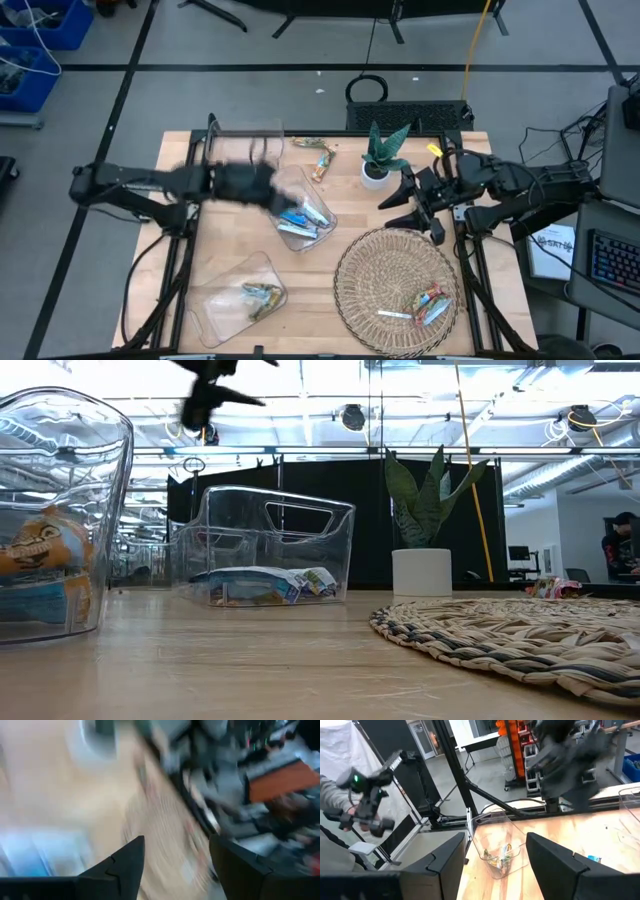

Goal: Pick and place Granola Bars by type
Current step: Put the yellow granola bar into the bottom transparent bin

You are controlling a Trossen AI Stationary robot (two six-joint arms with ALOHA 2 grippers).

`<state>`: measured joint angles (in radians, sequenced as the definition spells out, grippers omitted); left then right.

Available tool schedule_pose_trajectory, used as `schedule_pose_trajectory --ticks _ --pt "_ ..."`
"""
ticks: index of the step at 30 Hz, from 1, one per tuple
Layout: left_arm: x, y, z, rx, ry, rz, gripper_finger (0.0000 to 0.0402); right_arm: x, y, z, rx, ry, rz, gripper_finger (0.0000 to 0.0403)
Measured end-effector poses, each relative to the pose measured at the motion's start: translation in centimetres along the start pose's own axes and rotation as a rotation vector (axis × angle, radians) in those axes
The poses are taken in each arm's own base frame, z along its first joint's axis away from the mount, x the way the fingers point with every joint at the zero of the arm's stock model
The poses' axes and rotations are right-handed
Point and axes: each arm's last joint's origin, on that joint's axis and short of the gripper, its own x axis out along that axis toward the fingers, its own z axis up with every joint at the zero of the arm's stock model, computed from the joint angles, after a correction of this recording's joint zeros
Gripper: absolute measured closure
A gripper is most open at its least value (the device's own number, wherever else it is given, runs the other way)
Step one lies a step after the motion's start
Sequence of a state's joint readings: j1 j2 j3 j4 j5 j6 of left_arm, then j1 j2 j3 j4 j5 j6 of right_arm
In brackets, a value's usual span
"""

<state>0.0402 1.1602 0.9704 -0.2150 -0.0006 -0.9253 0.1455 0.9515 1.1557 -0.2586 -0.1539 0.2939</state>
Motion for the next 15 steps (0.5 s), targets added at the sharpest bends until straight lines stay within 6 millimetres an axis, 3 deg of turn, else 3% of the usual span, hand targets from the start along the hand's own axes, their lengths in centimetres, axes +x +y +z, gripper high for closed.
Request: schedule_pose_trajectory --ticks 3,6,11,15 --pt "0.1 0.5 3.8 0.240 -0.155 0.103 0.0197 0.4 -0.1 -0.1 0.002 0.008 -0.003 0.0201" --pt "1.4 2.2 6.3 0.352 -0.164 0.226 0.0215 0.7 -0.2 -0.3 0.007 0.020 -0.006 0.0202" --pt "5.6 7.2 8.2 0.361 -0.046 0.431 0.0238 1.0 -0.3 -0.4 0.016 0.028 -0.009 0.0202" --pt "9.3 10.6 9.4 0.320 -0.015 0.421 0.0247 1.2 -0.3 -0.4 0.031 0.029 -0.010 0.0202"
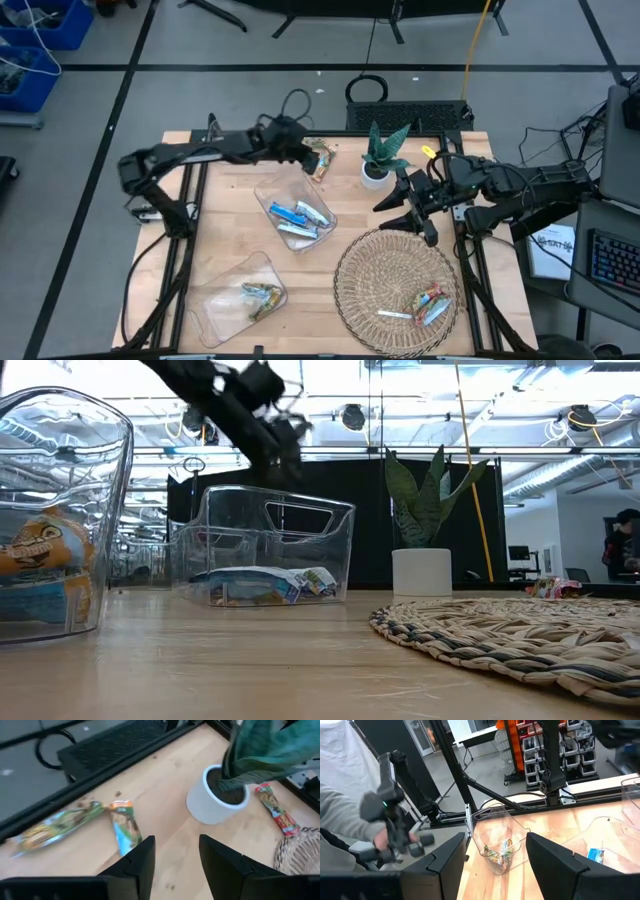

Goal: Pick and place Granola Bars by type
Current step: Put the yellow granola bar into the bottom transparent bin

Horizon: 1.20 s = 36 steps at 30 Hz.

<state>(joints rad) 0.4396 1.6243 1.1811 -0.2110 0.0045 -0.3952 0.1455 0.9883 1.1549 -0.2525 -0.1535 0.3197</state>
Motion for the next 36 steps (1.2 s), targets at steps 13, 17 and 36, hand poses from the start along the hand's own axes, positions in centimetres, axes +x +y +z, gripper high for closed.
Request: schedule_pose_trajectory --ticks 13,17,36 --pt "7.9 3.3 -0.2 -0.108 0.107 -0.020 0.0247 0.0 0.0 0.0 0.038 0.001 0.001 0.0202" --pt "8.9 3.7 -0.2 -0.103 0.095 0.017 0.0247 0.0 0.0 0.0 0.037 0.001 0.002 0.0202" --pt "11.4 3.7 -3.8 -0.097 0.260 0.095 0.0247 0.0 -0.3 0.1 0.011 -0.005 -0.015 0.0202"
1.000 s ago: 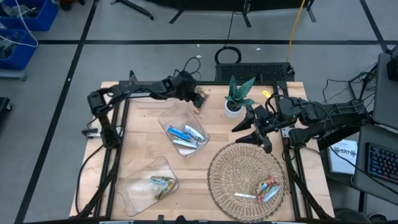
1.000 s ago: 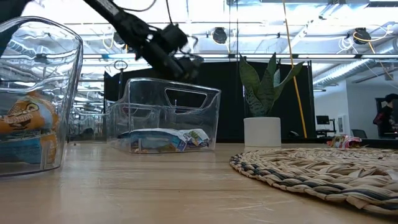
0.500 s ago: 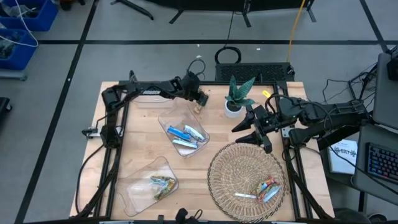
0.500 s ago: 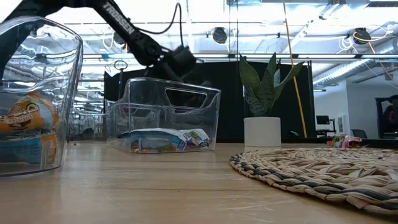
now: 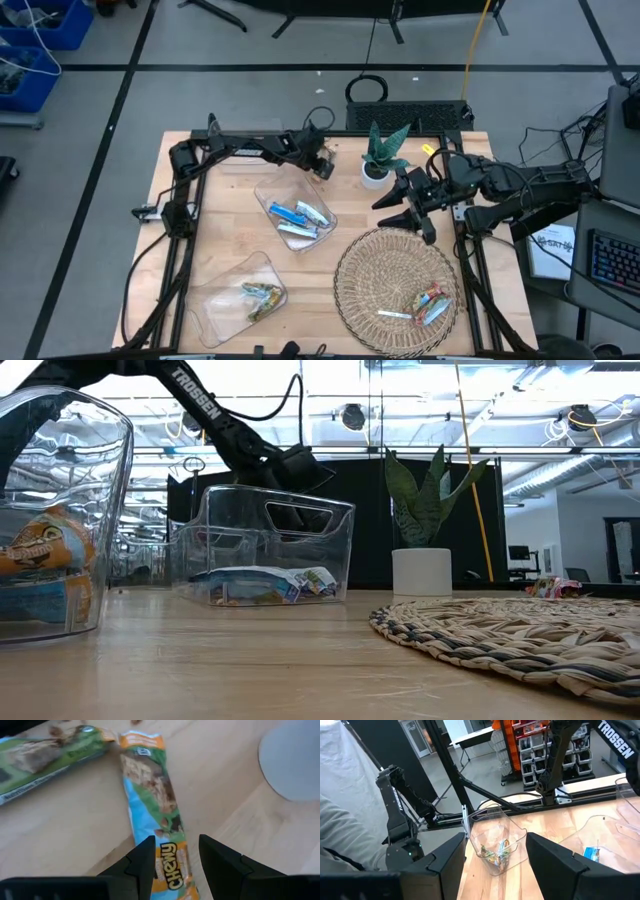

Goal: Pick and place Granola Bars by type
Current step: Put the yellow granola bar into the bottom transparent bin

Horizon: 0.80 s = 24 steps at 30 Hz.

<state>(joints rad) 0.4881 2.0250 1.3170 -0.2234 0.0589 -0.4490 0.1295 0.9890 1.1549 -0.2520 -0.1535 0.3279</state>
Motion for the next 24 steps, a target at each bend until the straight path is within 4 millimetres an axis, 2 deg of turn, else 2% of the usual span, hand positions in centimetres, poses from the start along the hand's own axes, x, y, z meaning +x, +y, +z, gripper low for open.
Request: schedule_pose_trajectory --ticks 3,5,8,11,14,16,21,24 --pt "-0.3 -0.1 0.3 0.057 -0.012 0.012 0.0247 0.0 0.0 0.0 -0.010 0.000 0.000 0.0202" --pt "-0.6 -0.5 1.2 0.115 -0.048 -0.003 0.0247 0.0 0.0 0.0 -0.011 0.000 0.000 0.0202" --pt "-1.6 -1.8 3.0 0.168 -0.097 -0.123 0.0247 0.0 0.0 0.0 -0.011 0.000 0.000 0.0202" --pt "-2.3 -3.1 3.9 0.252 -0.101 -0.233 0.0247 0.0 0.1 0.2 -0.008 -0.016 0.006 0.0202" --pt "-2.8 -4.2 4.5 0.187 -0.122 -0.281 0.0247 0.0 0.2 0.6 -0.012 -0.064 0.022 0.0202" --pt "-3.2 -4.6 4.7 0.188 -0.103 -0.235 0.0247 -0.1 0.3 0.9 -0.015 -0.089 0.030 0.0202" --pt "-5.2 -4.4 5.4 0.238 0.052 0.045 0.0247 -0.1 0.3 1.0 -0.017 -0.110 0.010 0.0202" --pt "-5.2 -4.1 5.4 0.258 0.121 0.130 0.0242 0.0 0.2 0.9 -0.026 -0.107 0.007 0.0202"
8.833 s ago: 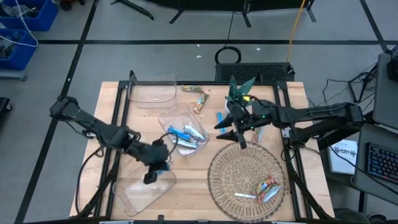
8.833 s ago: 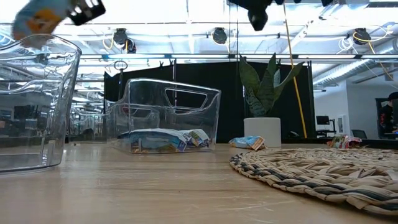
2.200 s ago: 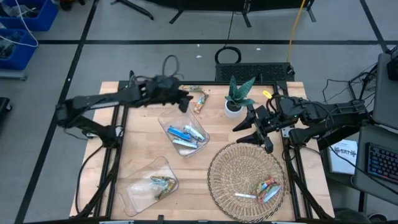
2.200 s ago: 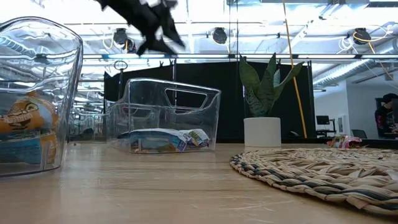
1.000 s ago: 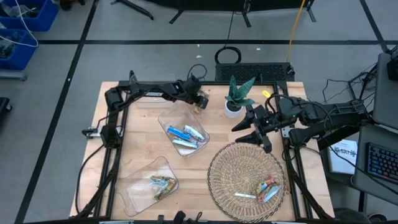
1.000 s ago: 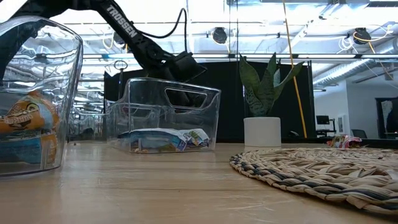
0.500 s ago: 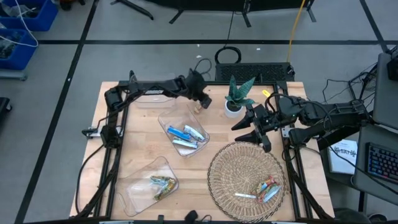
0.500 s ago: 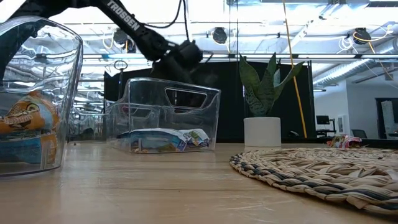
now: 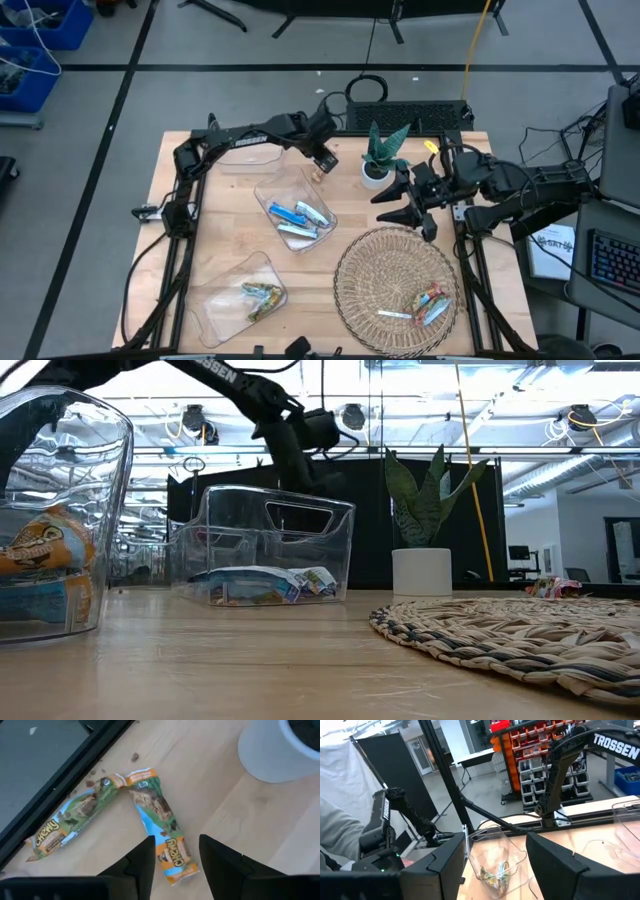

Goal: Pick and place Granola Bars by type
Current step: Put the yellow granola bar into the bottom transparent bin

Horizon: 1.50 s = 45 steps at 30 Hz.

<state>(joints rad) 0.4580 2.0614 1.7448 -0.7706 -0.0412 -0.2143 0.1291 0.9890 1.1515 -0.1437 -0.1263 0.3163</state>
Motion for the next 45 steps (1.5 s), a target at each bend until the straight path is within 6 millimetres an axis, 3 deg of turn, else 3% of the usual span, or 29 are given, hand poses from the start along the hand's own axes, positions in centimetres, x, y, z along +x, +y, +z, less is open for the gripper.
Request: schedule_pose_trajectory --ticks 7,11,15,18,35,39,45 --pt "-0.3 0.2 0.2 -0.055 -0.006 0.055 0.0188 0.2 -0.1 -0.4 -0.003 0.006 -0.002 0.0202" --pt "1.6 0.2 -0.2 -0.089 0.034 0.063 0.0169 0.2 -0.2 -0.5 0.004 0.006 -0.002 0.0202" --pt "4.8 0.2 -1.4 -0.098 0.151 0.036 0.0171 0.2 -0.2 -0.5 0.005 0.006 -0.001 0.0202" --pt "5.8 0.2 -1.8 -0.108 0.179 0.035 0.0179 0.2 -0.2 -0.5 0.004 0.003 0.000 0.0202" --pt "7.3 -0.5 -2.1 -0.098 0.155 0.082 0.0186 0.2 -0.1 -0.4 0.011 -0.004 0.007 0.0204" --pt "7.3 -0.4 -2.0 -0.113 0.151 0.088 0.0228 0.2 -0.1 -0.2 0.004 -0.026 0.014 0.0204" --pt "7.3 0.6 -2.2 -0.175 0.190 0.101 0.0378 0.1 0.1 0.2 -0.025 -0.065 0.026 0.0204"
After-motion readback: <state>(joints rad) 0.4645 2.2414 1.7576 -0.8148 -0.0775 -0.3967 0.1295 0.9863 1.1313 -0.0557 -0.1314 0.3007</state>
